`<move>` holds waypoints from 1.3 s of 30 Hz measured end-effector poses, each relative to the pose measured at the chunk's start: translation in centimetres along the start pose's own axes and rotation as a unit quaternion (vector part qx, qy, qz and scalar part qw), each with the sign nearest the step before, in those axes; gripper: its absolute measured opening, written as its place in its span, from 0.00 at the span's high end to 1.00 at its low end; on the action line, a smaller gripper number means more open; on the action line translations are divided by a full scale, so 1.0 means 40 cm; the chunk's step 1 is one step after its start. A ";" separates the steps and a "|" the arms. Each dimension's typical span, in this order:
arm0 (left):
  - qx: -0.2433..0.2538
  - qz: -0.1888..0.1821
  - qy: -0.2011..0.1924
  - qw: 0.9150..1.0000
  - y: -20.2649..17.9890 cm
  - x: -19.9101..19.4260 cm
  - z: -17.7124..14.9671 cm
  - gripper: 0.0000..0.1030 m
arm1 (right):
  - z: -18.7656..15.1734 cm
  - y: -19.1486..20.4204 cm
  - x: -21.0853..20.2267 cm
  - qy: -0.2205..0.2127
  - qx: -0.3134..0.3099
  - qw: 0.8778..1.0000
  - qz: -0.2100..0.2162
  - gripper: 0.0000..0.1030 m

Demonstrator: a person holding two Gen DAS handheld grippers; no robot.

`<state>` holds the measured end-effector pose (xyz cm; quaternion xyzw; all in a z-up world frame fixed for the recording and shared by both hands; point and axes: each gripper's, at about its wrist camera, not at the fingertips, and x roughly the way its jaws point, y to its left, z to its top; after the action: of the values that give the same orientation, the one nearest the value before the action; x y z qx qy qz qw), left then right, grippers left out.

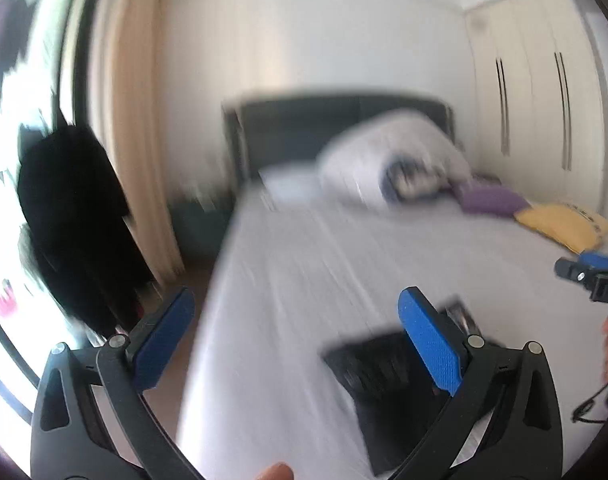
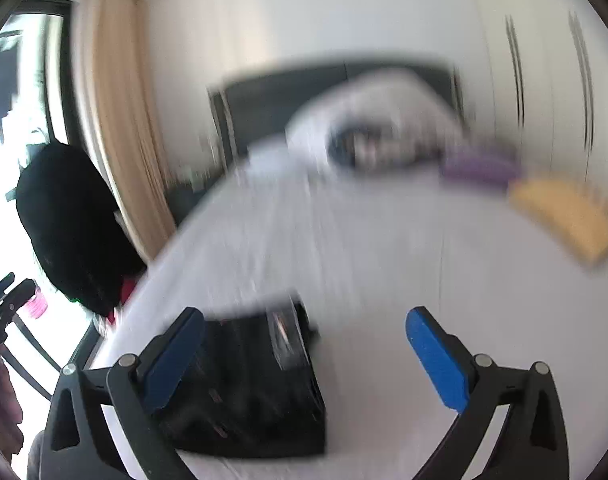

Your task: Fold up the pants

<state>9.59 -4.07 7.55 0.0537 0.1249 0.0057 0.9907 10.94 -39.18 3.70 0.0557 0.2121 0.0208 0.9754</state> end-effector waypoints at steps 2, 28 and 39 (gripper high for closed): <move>0.008 0.011 -0.019 1.000 0.010 -0.064 0.052 0.00 | 0.048 0.052 -0.080 -0.041 -0.010 0.999 0.000 0.00; -0.073 -0.023 0.228 0.971 0.004 -0.093 -0.097 0.00 | 0.022 0.245 -0.317 0.049 -0.018 0.994 -0.098 0.00; -0.062 -0.025 0.239 0.969 -0.027 -0.059 -0.129 0.00 | 0.002 0.259 -0.301 0.060 -0.021 0.994 -0.088 0.00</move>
<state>6.04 -4.67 3.05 -0.0139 0.3589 0.0014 0.9333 -0.16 -29.68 9.93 0.0154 0.2737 -0.0574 0.9600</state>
